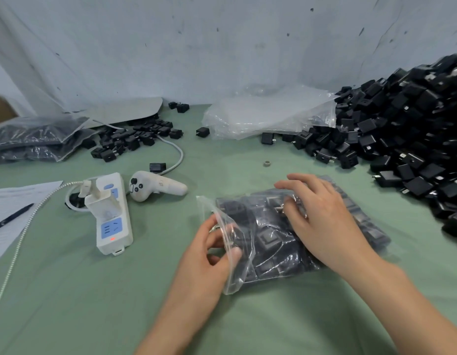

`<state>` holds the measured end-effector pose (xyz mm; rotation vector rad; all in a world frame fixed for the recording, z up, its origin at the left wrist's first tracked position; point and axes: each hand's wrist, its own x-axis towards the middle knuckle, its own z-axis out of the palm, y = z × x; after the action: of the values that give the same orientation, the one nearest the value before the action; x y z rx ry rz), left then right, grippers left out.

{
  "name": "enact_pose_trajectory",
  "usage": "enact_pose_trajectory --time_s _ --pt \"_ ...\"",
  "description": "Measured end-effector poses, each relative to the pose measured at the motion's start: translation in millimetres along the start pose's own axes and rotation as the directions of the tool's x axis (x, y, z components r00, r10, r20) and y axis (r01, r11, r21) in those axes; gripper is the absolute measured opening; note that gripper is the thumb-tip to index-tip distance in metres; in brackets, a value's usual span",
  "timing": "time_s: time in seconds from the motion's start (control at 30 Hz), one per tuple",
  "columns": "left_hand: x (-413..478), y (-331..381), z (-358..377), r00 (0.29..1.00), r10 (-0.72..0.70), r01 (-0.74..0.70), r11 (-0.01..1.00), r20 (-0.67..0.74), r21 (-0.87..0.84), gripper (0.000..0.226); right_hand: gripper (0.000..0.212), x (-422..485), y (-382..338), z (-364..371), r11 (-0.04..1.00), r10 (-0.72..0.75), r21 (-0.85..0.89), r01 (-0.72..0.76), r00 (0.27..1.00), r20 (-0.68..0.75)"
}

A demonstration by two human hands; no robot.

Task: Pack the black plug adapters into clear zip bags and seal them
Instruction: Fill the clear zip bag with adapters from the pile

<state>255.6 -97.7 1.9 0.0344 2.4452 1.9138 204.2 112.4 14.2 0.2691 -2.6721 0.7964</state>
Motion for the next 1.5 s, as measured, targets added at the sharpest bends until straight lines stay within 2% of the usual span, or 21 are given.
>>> enact_pose_trajectory --time_s 0.1,0.17,0.27,0.37,0.43,0.53,0.67,0.87,1.0,1.1,1.23,1.3,1.4,1.5 --pt "6.4 -1.8 -14.1 0.995 -0.033 0.025 0.996 -0.091 -0.089 0.050 0.037 -0.5 -0.6 -0.5 1.000 0.000 0.007 0.000 1.000 -0.004" --pt "8.5 -0.8 -22.9 0.982 -0.104 0.062 0.966 -0.158 -0.251 0.045 0.038 -1.0 0.0 -1.7 1.000 0.002 0.007 -0.002 1.000 0.003" --pt "7.2 4.1 -16.6 0.986 -0.159 0.125 0.896 -0.046 -0.425 0.040 0.039 -0.6 0.4 -2.2 1.000 -0.001 -0.008 0.001 1.000 0.014" --pt "8.3 4.7 -11.1 0.988 -0.156 0.134 0.897 -0.019 -0.421 0.041 0.038 -1.1 -0.1 -0.7 1.000 -0.012 -0.022 0.013 1.000 0.017" --pt "10.2 7.4 -15.9 0.984 -0.175 0.144 0.868 -0.022 -0.474 0.032 0.035 -1.7 0.8 -0.2 0.999 -0.017 -0.028 0.018 1.000 0.014" --pt "8.4 9.7 -20.1 0.975 -0.222 0.190 0.832 0.001 -0.521 0.029 0.033 -2.0 3.3 0.4 0.999 -0.018 -0.034 0.019 1.000 0.017" --pt "4.3 8.5 -10.8 0.981 -0.192 0.186 0.865 0.036 -0.466 0.027 0.031 -3.2 1.4 2.1 0.998 -0.031 -0.058 0.035 0.998 0.057" --pt "3.8 10.3 -7.5 0.986 -0.164 0.158 0.841 0.033 -0.517 0.058 0.045 -8.3 -7.5 6.9 0.985 -0.109 -0.110 0.131 0.976 0.187" --pt "5.7 10.9 5.0 0.984 -0.167 0.172 0.824 0.060 -0.539 0.085 0.058 -9.4 -9.6 10.2 0.976 -0.123 -0.150 0.159 0.967 0.223" --pt "8.1 15.4 9.8 0.985 -0.153 0.168 0.822 0.074 -0.544 0.084 0.061 -9.0 -9.3 10.2 0.972 -0.133 -0.160 0.173 0.962 0.238" --pt "13.5 20.7 1.8 0.983 -0.185 0.164 0.807 0.021 -0.568 0.083 0.061 -7.9 -9.2 11.1 0.969 -0.131 -0.171 0.176 0.961 0.243" --pt "15.1 21.5 3.2 0.978 -0.204 0.191 0.781 0.046 -0.595 0.072 0.060 -6.8 -10.1 11.6 0.967 -0.139 -0.178 0.184 0.961 0.239" --pt "18.2 22.2 8.6 0.976 -0.201 0.211 0.785 0.082 -0.583 0.028 0.059 -6.2 -11.7 12.2 0.963 -0.155 -0.181 0.201 0.958 0.241" --pt "21.8 23.4 0.0 0.967 -0.248 0.180 0.819 -0.053 -0.544 0.016 0.056 -4.1 -9.1 8.1 0.976 -0.158 -0.117 0.182 0.970 0.183"
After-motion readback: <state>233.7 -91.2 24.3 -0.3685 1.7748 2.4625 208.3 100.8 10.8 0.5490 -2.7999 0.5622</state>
